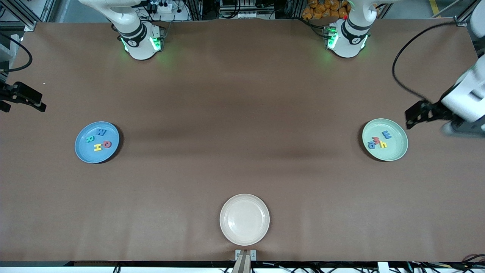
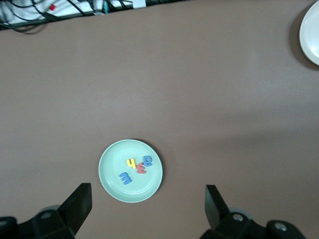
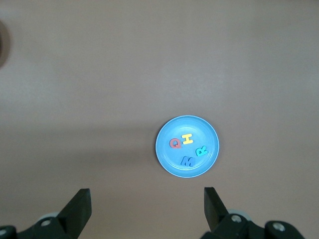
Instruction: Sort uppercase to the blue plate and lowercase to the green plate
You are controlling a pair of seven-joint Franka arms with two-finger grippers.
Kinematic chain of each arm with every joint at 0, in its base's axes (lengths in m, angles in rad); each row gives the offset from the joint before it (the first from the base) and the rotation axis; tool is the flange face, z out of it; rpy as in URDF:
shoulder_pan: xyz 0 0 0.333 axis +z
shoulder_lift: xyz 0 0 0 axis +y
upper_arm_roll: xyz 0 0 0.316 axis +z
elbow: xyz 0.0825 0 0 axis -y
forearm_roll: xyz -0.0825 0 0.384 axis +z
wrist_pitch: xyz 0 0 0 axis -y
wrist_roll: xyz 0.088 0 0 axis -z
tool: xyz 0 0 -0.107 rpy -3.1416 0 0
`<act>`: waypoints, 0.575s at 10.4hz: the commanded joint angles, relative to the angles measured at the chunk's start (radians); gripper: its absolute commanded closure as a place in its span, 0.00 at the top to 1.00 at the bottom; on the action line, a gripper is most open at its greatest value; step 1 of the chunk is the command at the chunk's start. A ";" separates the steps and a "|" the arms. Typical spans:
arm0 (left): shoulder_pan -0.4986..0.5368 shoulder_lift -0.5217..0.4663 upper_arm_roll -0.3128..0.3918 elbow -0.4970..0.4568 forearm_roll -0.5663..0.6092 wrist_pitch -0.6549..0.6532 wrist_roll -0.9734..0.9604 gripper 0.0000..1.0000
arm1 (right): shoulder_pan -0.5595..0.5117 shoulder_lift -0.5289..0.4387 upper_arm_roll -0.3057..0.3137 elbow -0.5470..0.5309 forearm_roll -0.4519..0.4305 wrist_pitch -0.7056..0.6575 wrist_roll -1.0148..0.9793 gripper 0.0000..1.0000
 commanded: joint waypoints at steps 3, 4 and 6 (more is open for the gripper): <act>-0.045 -0.082 0.058 -0.016 -0.026 -0.063 -0.006 1.00 | -0.006 -0.007 0.009 -0.001 0.008 -0.001 0.003 1.00; -0.039 -0.079 0.046 -0.016 -0.026 -0.069 -0.006 1.00 | -0.006 -0.007 0.009 -0.001 0.008 0.001 0.003 1.00; -0.038 -0.072 0.048 -0.015 -0.026 -0.080 0.002 1.00 | -0.003 -0.007 0.012 -0.003 0.008 0.001 0.008 1.00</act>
